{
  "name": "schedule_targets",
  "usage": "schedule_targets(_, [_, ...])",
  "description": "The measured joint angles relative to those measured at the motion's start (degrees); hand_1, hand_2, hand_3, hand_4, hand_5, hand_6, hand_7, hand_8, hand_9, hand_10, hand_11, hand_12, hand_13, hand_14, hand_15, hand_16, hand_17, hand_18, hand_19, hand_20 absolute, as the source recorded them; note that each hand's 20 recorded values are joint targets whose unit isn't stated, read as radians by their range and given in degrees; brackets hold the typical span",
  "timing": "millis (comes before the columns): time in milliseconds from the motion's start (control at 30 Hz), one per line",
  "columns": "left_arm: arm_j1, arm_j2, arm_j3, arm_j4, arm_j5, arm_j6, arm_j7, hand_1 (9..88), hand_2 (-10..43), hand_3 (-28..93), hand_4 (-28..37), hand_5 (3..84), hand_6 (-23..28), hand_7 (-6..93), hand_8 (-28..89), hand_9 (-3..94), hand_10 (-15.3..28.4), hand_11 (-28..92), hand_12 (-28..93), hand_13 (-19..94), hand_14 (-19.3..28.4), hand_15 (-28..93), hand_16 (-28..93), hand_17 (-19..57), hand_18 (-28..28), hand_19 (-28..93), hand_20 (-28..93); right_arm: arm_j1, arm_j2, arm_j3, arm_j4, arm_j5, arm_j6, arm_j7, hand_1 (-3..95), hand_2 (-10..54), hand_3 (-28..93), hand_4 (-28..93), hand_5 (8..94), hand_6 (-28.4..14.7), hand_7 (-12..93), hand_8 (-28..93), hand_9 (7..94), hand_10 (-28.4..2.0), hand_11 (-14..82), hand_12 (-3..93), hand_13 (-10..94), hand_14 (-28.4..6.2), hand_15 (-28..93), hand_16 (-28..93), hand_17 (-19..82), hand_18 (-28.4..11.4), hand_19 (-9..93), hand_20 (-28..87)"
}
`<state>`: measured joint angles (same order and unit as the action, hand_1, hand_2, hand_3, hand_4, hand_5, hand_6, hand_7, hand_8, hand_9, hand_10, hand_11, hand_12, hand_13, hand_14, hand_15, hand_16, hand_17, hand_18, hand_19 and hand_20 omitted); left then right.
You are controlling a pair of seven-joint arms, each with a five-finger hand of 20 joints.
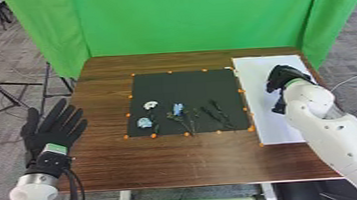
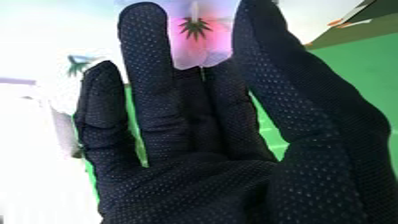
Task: Arrange flowers
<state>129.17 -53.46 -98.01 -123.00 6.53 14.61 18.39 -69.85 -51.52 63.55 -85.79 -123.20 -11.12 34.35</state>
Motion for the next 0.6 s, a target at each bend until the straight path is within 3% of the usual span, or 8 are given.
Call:
schedule_targets(133, [0.0, -0.08, 0.02, 0.00, 0.01, -0.07, 0.00, 25.9, 12.1, 68, -28.3, 33.8, 6.4, 14.8, -10, 27.3, 13.9, 21, 11, 16, 13.5, 32, -7, -6.3, 12.0, 26, 9, -0.6, 0.0, -0.7, 0.4, -0.1, 5.1, -0.1, 57.5, -4.2, 65, -28, 68.4, 0.4, 31, -4, 79.0, -8.1, 11.1, 28.7, 67, -7.1, 47, 36, 33, -20.3, 80, 37])
schedule_targets(233, [0.0, -0.12, 0.02, 0.00, 0.01, -0.08, 0.00, 25.9, 12.1, 68, -28.3, 33.8, 6.4, 14.8, -10, 27.3, 13.8, 21, 11, 17, 13.5, 32, -7, -6.3, 12.0, 26, 9, -1.1, 0.1, -1.1, 0.4, -0.5, 7.2, -0.3, 59.7, -3.9, 64, -28, 70.7, 0.6, 32, -2, 82.6, -7.9, 10.4, 35.2, 69, -6.3, 46, 38, 34, -19.3, 79, 36])
schedule_targets(433, [0.0, -0.25, -0.04, 0.00, 0.04, -0.13, -0.32, 25.9, 12.0, 68, -28.3, 33.8, 6.5, 14.8, -10, 27.4, 13.9, 21, 11, 17, 13.7, 32, -7, -6.3, 12.0, 27, 9, -2.5, 0.4, -1.6, 0.0, -2.6, 9.4, -1.3, 62.8, -4.4, 62, -28, 72.4, 0.3, 32, 0, 84.5, -7.8, 10.7, 41.0, 70, -6.5, 45, 41, 36, -17.4, 77, 35])
schedule_targets(600, [0.0, -0.32, -0.18, 0.00, 0.09, -0.17, -0.74, 25.9, 12.0, 68, -28.3, 33.8, 6.5, 14.8, -10, 27.5, 13.8, 21, 11, 17, 13.7, 33, -7, -6.3, 12.0, 27, 9, -5.9, 1.2, 0.2, -4.5, -4.0, 10.0, -1.7, 61.8, -4.9, 64, -28, 72.8, 0.0, 32, 0, 84.9, -7.9, 10.3, 41.5, 70, -6.6, 44, 42, 37, -17.4, 76, 35])
